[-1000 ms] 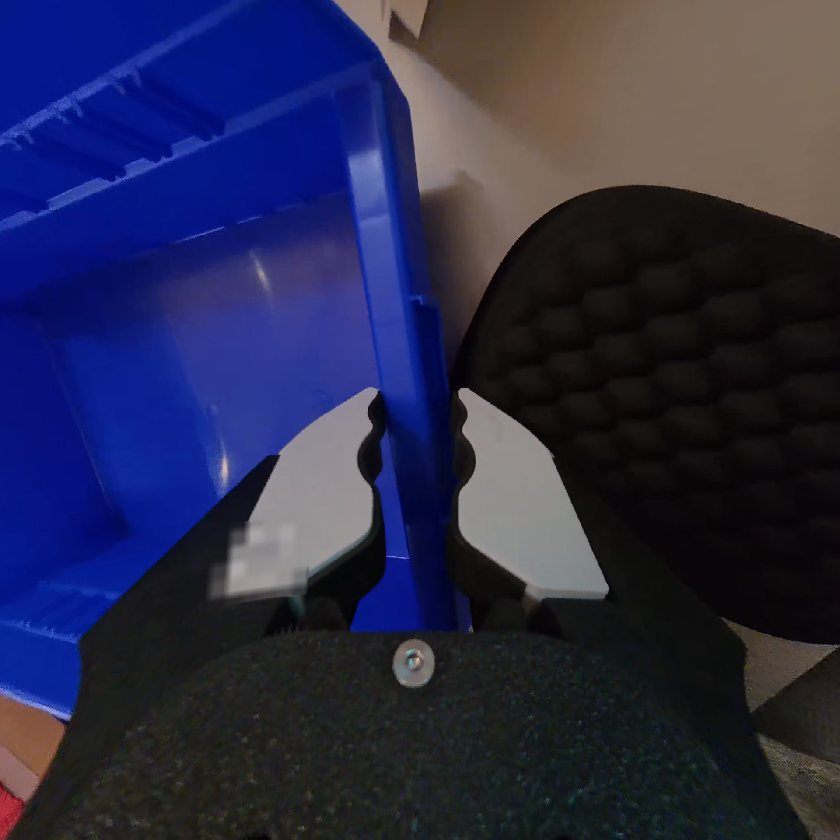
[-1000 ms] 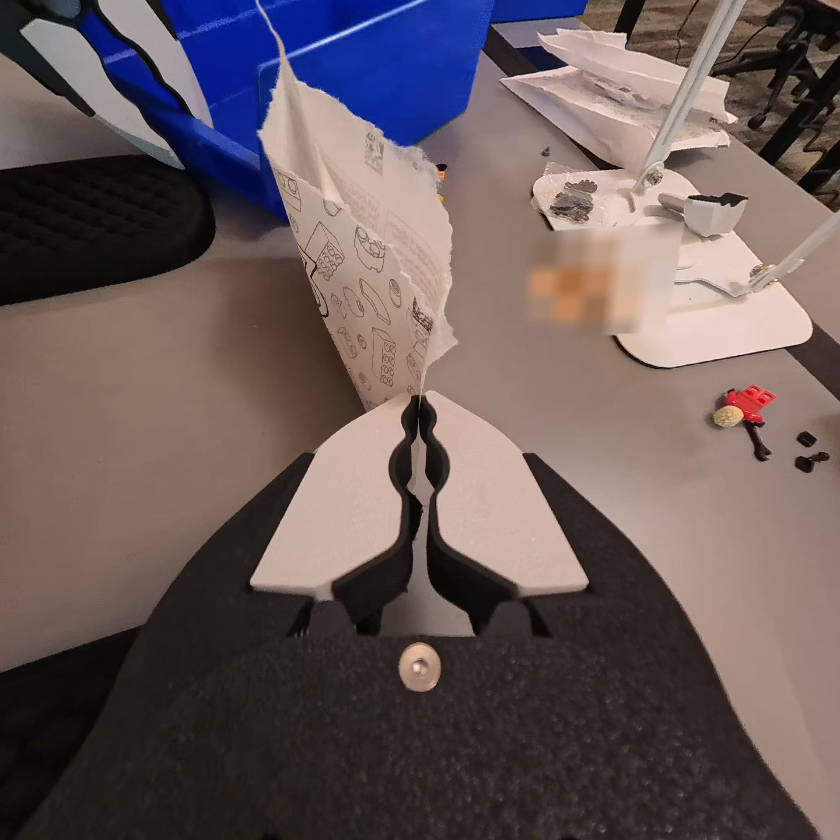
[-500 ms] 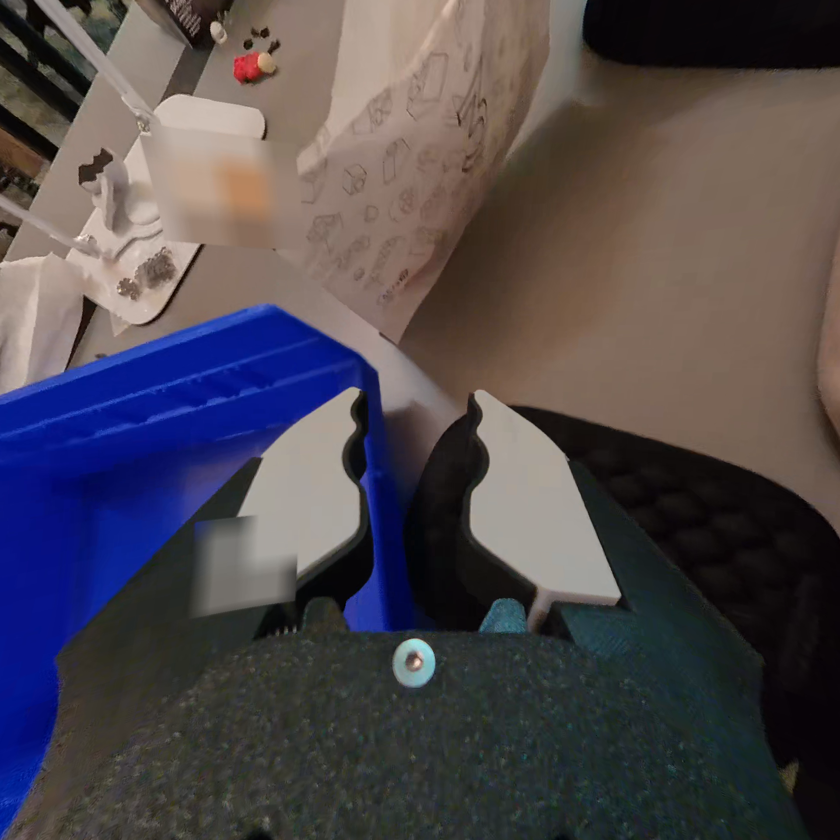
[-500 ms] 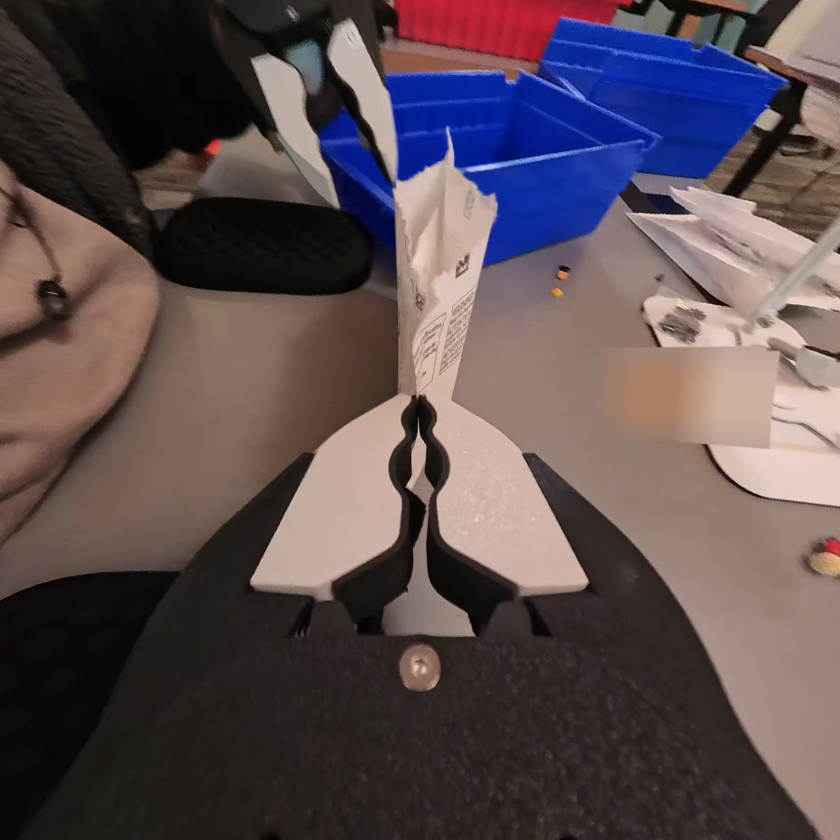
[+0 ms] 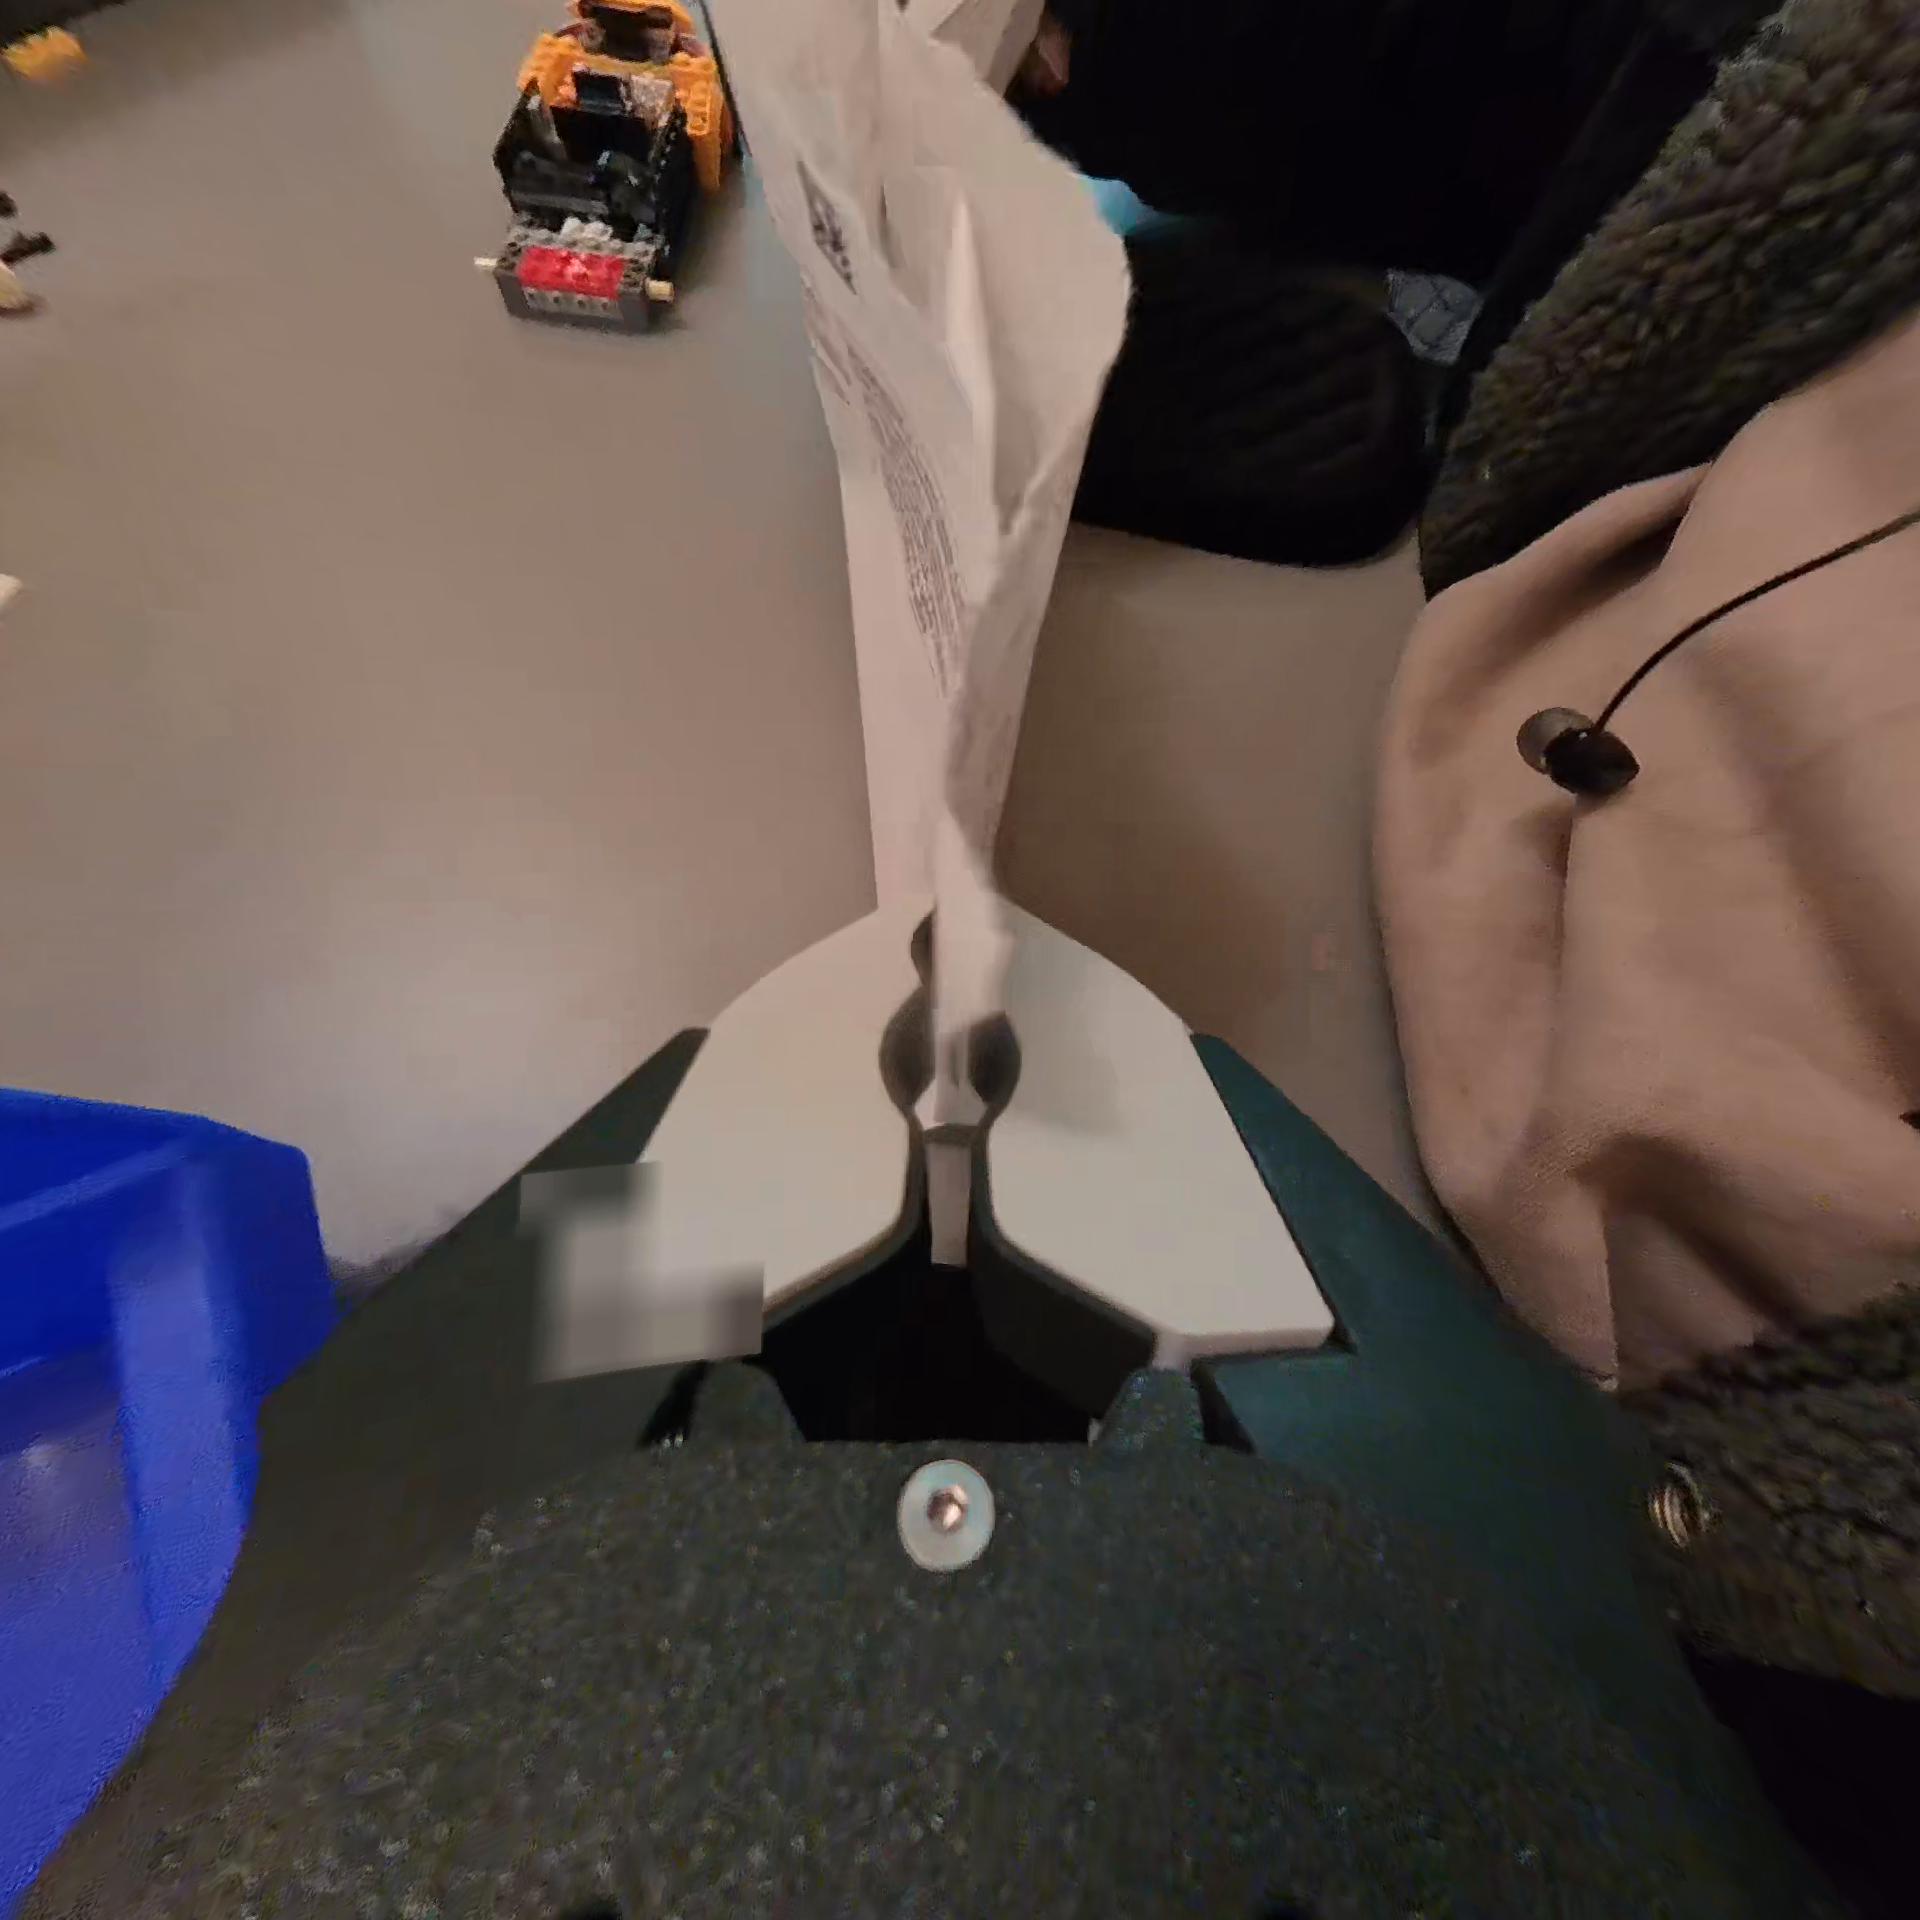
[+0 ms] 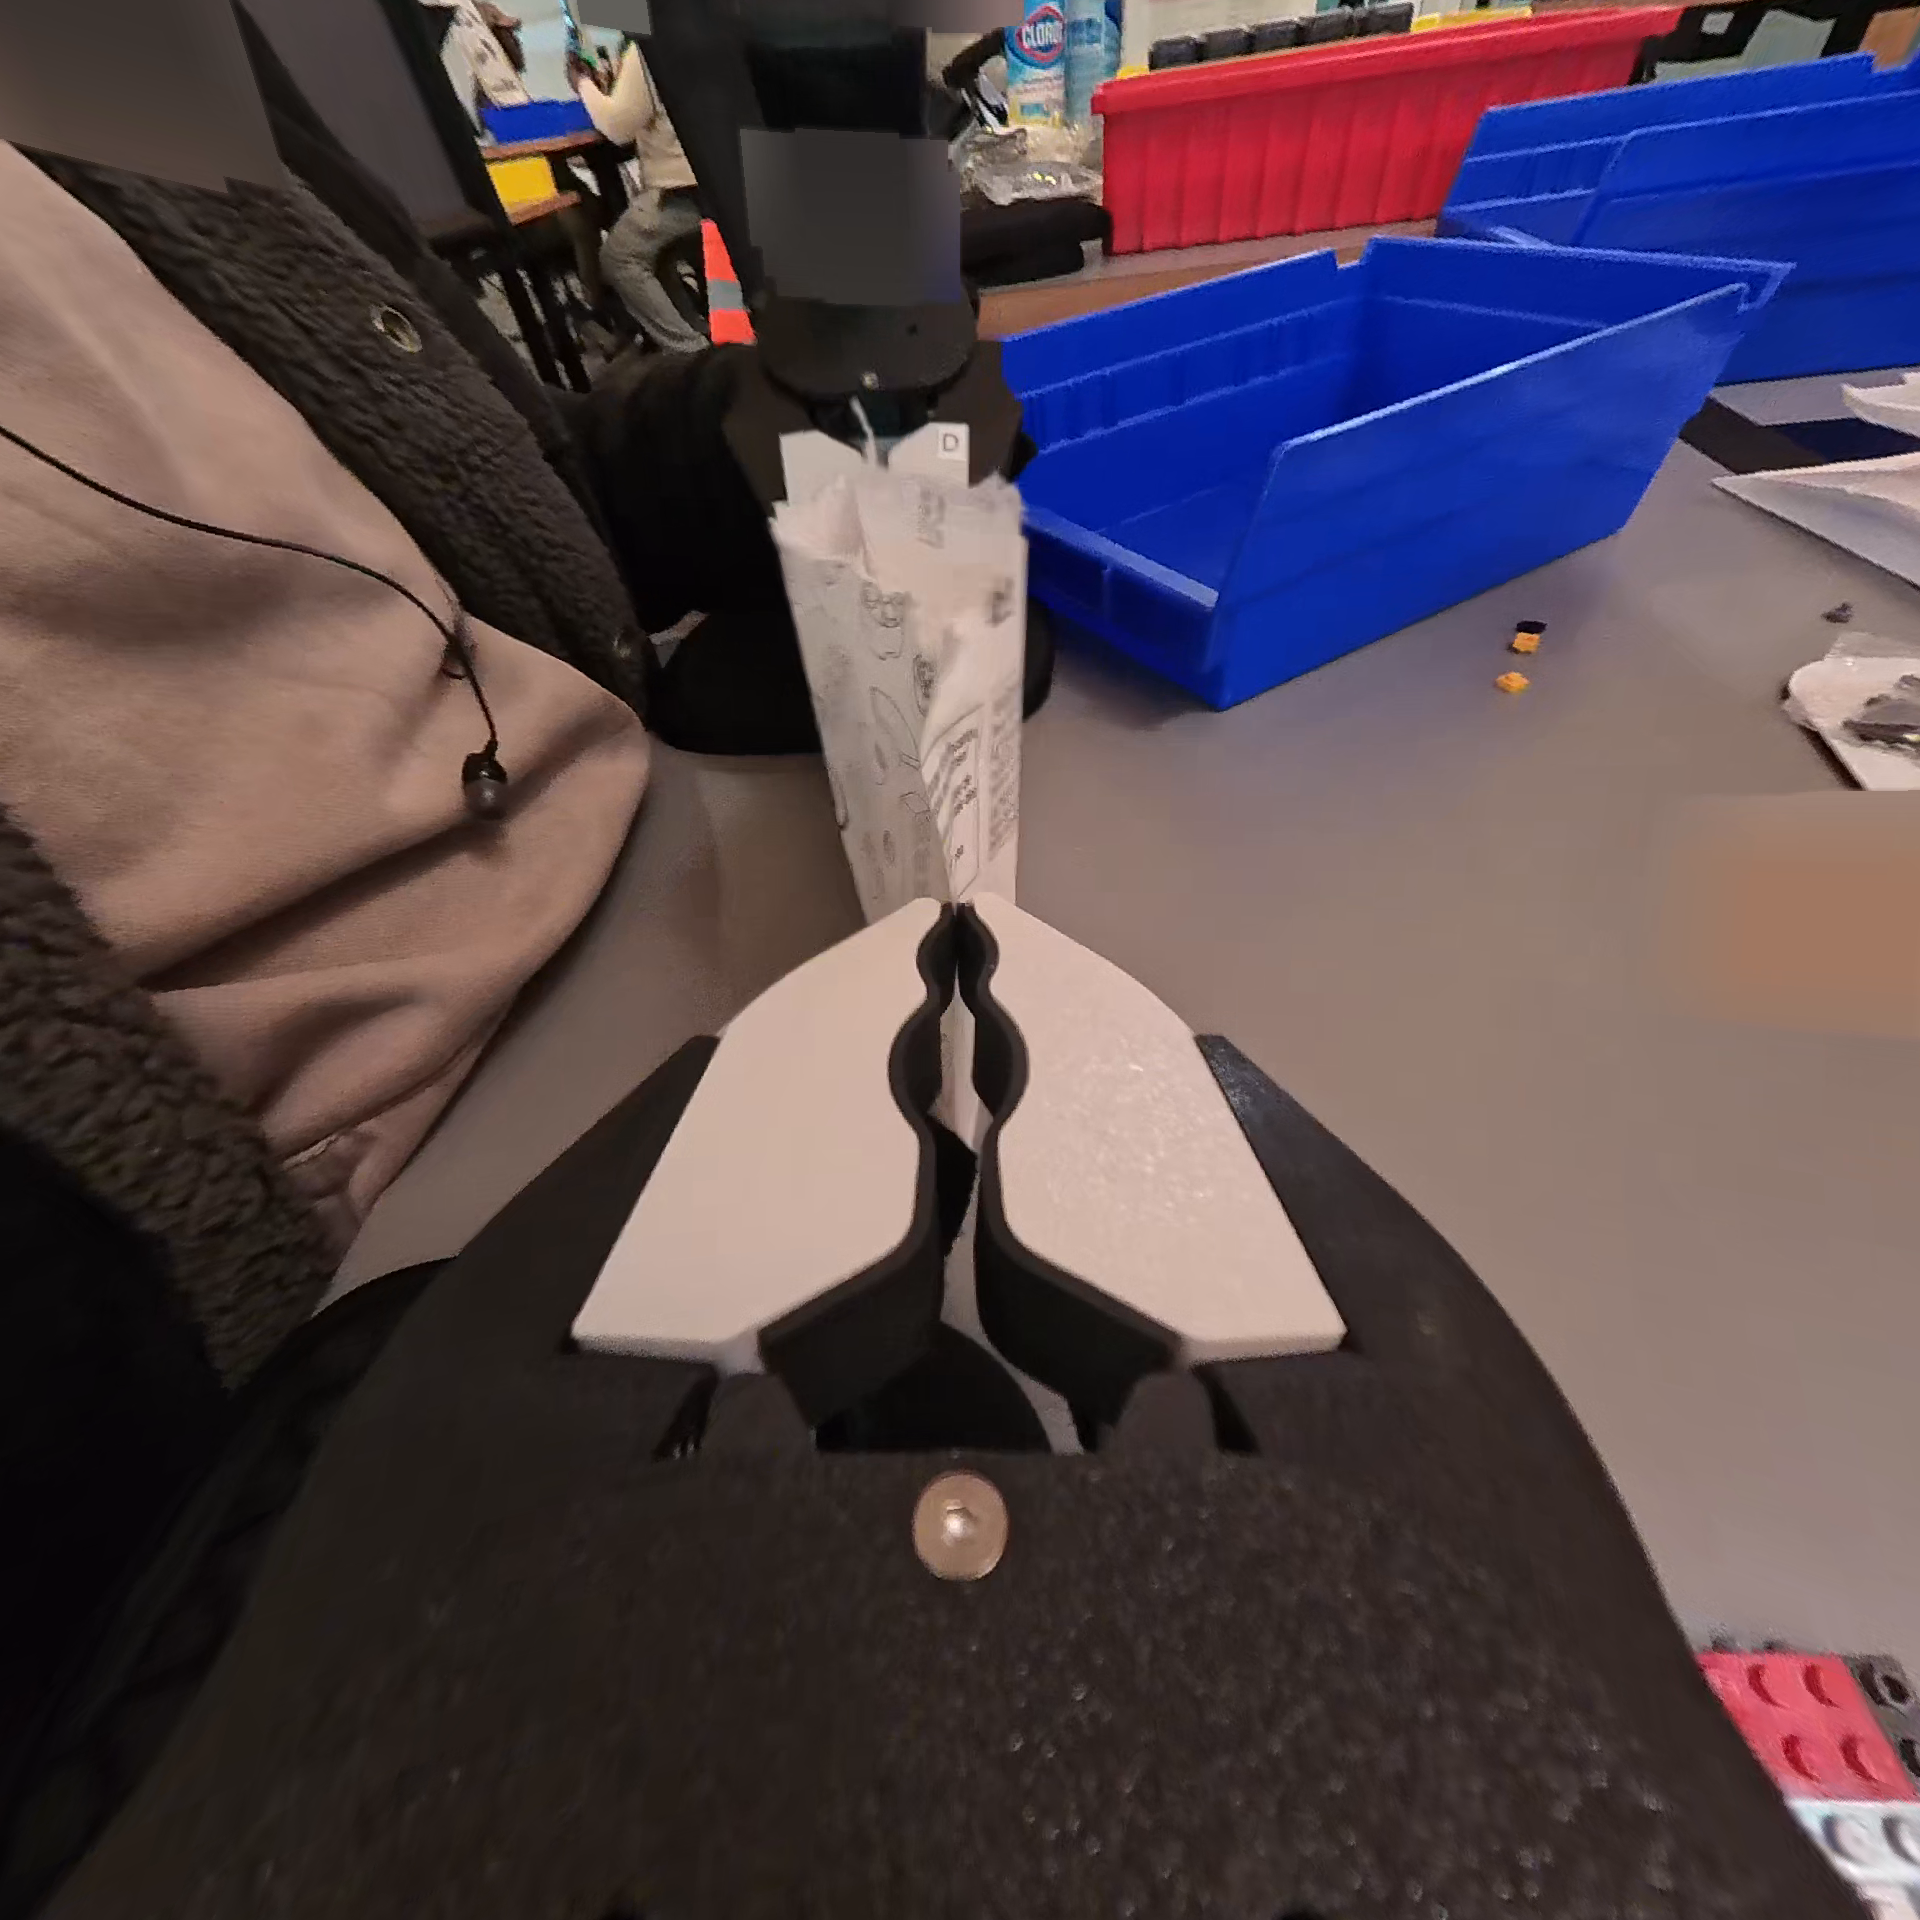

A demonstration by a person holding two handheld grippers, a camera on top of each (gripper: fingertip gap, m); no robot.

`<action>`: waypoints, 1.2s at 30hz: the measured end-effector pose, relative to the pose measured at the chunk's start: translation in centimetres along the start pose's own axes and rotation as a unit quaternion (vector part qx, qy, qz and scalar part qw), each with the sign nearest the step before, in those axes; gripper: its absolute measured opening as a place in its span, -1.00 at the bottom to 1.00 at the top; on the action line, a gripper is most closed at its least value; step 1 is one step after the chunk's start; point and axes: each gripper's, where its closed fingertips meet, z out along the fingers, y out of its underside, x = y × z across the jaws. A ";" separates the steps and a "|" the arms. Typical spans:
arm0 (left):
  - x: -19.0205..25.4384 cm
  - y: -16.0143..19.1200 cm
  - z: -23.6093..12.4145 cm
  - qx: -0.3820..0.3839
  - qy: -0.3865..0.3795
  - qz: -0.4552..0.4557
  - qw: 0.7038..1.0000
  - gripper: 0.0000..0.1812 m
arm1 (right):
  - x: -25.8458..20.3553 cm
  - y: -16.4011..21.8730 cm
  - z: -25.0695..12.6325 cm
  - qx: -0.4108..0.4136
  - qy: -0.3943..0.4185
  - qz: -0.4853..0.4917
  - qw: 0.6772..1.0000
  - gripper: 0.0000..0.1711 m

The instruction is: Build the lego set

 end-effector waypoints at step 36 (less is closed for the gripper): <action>-0.2 3.7 -4.3 0.015 0.084 -0.212 0.974 -1.00 | 5.0 3.7 0.7 -0.255 0.218 -0.371 0.866 -0.68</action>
